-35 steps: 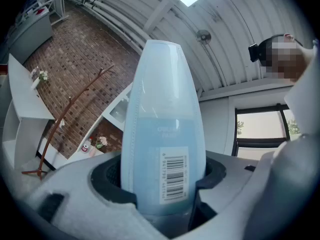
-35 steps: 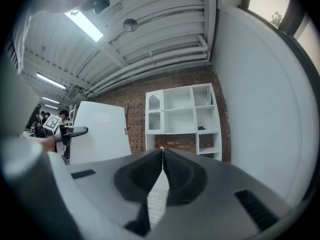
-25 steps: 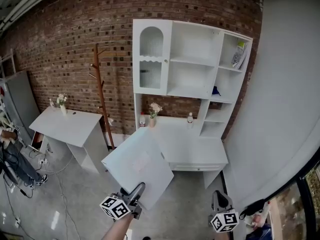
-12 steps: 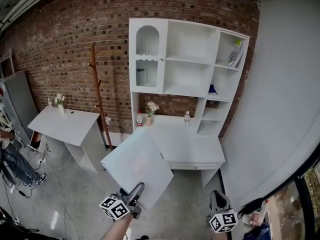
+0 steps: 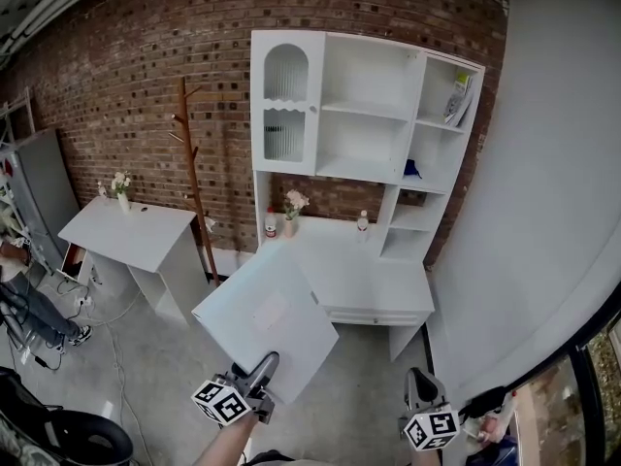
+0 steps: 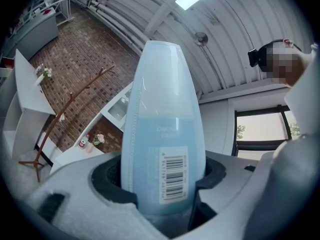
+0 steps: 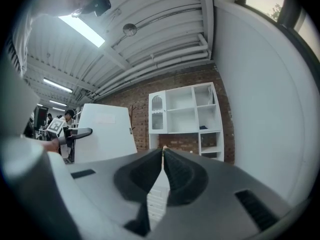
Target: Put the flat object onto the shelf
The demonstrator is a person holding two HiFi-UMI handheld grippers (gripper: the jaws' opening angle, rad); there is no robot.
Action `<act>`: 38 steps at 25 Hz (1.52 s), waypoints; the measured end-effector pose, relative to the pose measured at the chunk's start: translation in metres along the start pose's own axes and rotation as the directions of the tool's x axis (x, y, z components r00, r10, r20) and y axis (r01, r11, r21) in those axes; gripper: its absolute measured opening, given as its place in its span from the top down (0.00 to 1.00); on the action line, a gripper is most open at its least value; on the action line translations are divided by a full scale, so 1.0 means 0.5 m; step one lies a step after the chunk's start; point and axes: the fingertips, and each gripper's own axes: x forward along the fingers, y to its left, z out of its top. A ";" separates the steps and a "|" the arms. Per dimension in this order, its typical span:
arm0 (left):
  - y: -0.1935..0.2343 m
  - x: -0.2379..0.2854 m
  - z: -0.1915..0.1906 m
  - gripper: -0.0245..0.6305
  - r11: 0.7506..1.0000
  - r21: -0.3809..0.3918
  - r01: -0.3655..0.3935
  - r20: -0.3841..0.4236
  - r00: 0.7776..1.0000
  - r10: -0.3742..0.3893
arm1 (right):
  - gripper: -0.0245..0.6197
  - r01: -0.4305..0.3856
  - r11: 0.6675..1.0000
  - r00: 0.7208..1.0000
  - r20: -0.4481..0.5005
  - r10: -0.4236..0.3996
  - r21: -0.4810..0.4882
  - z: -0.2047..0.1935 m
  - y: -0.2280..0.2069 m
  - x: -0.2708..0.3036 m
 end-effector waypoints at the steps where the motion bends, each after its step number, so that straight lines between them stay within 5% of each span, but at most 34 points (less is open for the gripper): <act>1: -0.001 -0.003 -0.007 0.49 1.000 0.000 -0.005 0.002 1.000 0.005 | 0.91 -0.005 1.000 1.000 -0.001 0.005 0.000 -0.002 -0.002 -0.003; 19: -0.003 0.027 -0.051 0.49 0.999 -0.003 -0.048 -0.033 0.998 0.048 | 0.91 -0.014 0.999 0.999 -0.036 0.015 0.029 -0.057 -0.046 0.018; 38: 0.180 0.235 -0.004 0.49 1.000 -0.007 -0.001 -0.037 0.999 0.001 | 0.91 0.018 1.000 0.998 -0.056 -0.018 0.009 -0.047 -0.093 0.276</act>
